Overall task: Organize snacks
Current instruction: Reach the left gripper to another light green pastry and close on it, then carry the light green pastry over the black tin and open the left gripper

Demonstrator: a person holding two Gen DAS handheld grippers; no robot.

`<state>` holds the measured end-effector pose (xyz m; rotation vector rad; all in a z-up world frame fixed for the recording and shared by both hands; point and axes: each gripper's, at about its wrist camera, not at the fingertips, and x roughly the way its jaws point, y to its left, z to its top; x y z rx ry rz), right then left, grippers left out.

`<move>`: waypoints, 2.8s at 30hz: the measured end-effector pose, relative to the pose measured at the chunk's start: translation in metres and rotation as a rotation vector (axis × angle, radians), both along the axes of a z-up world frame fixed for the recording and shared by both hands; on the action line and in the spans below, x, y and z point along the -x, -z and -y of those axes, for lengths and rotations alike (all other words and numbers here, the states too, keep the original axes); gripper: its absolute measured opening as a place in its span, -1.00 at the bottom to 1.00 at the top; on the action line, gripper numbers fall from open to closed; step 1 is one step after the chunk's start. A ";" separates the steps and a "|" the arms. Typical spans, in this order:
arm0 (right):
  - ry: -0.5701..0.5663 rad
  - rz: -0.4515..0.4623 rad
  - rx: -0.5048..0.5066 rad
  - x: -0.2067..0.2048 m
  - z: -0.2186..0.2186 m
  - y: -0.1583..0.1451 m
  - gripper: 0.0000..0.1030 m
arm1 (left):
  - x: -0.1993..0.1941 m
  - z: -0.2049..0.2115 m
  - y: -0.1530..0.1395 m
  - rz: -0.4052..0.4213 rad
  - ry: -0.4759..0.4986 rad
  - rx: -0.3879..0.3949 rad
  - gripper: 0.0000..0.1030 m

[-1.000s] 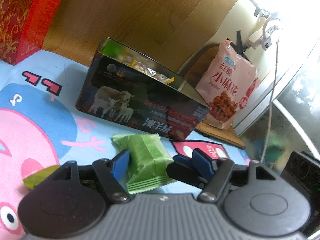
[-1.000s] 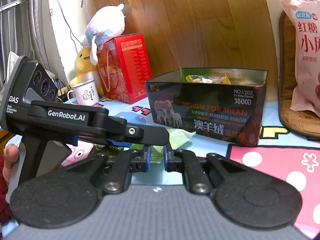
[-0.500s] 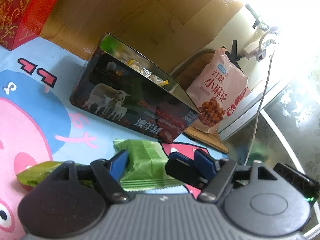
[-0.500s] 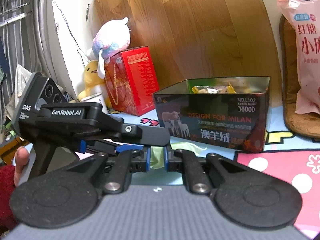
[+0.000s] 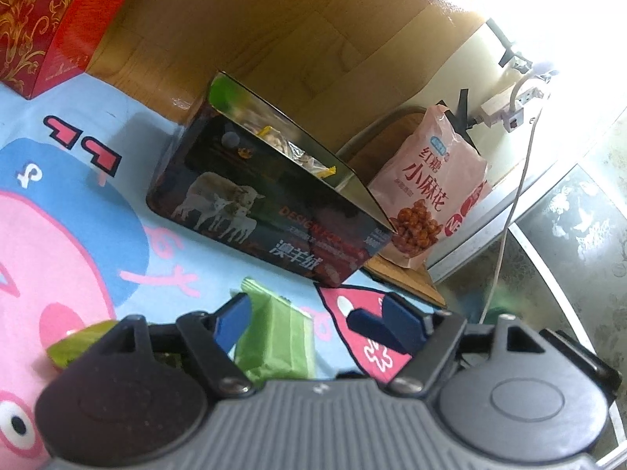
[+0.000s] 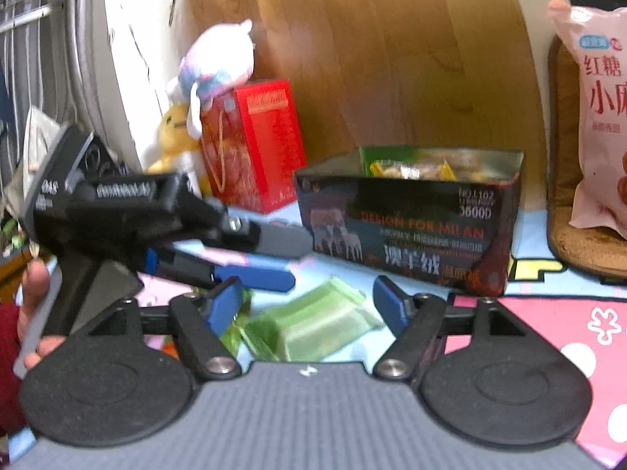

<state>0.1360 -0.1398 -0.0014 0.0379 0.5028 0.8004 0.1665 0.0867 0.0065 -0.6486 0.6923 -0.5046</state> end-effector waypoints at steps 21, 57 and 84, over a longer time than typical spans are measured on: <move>-0.034 -0.041 0.200 -0.007 -0.024 0.012 -0.06 | 0.006 0.024 -0.001 0.029 0.043 -0.144 0.44; -0.040 0.015 0.310 -0.002 -0.049 0.015 0.14 | 0.000 0.034 0.000 0.022 0.054 -0.272 0.47; 0.236 0.350 0.175 -0.042 -0.009 -0.043 -0.22 | -0.063 0.060 -0.081 0.247 0.060 -0.189 0.50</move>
